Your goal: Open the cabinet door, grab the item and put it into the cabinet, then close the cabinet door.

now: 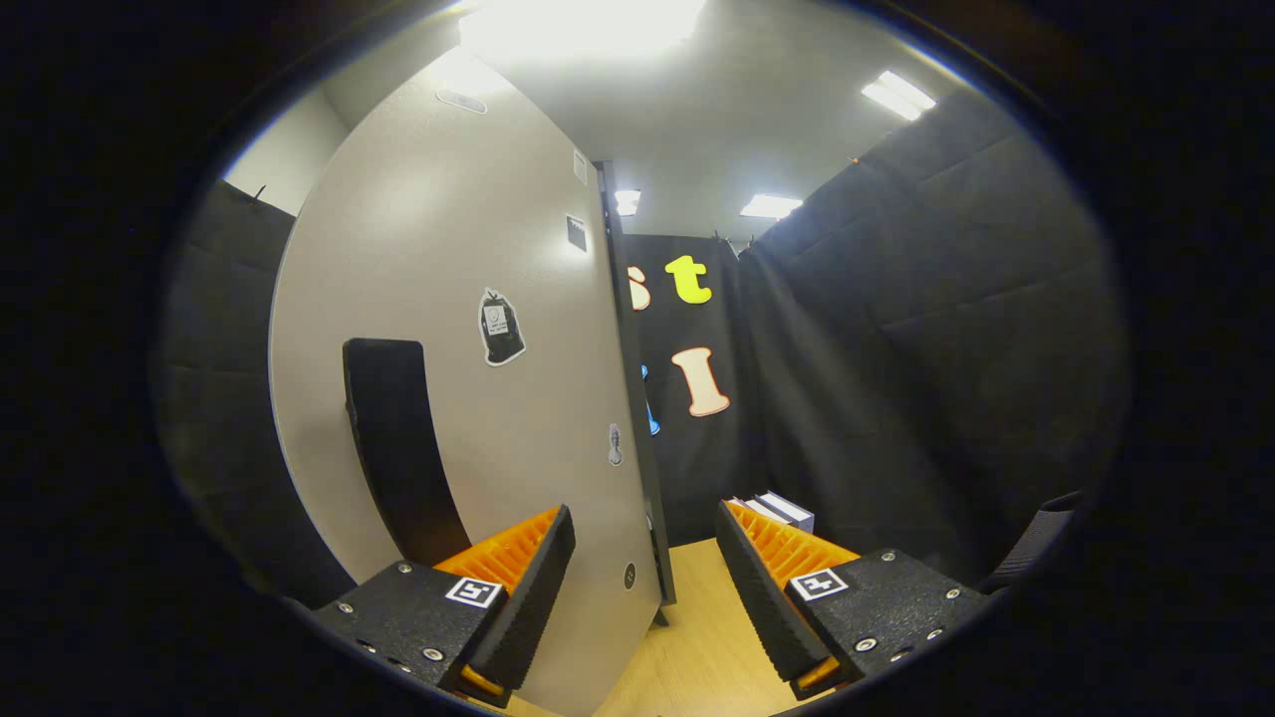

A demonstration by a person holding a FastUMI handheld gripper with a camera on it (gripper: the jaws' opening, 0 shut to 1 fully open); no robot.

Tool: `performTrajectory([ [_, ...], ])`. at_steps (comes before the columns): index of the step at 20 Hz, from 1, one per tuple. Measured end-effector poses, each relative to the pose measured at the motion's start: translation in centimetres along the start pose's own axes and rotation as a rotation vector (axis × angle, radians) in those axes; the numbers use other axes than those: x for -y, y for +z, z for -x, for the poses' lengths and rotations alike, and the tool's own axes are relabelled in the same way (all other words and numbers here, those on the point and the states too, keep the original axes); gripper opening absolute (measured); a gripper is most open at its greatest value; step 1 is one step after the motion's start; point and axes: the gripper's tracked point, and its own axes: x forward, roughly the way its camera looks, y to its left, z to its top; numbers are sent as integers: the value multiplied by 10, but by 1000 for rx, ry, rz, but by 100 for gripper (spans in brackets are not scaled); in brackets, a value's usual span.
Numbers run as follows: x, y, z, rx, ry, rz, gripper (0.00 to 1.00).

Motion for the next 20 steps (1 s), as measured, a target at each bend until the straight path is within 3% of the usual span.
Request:
performTrajectory([
  [14, -108, -26, -35, -47, 189, 51, 93],
  [20, -122, -34, -23, -47, 198, 67, 94],
])
